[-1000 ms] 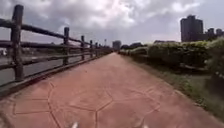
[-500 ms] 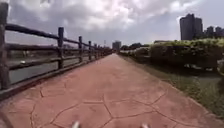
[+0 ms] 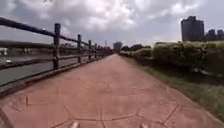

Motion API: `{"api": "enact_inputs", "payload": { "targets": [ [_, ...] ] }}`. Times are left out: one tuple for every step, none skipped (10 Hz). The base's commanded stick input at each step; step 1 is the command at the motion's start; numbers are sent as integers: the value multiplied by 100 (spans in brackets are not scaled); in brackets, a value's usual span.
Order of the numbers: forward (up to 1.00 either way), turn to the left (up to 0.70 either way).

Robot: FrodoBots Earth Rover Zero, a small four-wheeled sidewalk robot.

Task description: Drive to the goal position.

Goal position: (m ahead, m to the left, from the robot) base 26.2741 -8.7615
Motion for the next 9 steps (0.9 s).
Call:
{"api": "enact_inputs", "payload": {
  "targets": [
    [70,0],
    [70,0],
    [70,0],
    [70,0],
    [70,0],
    [70,0],
    [70,0],
    [70,0],
    [70,0]
  ]
}}
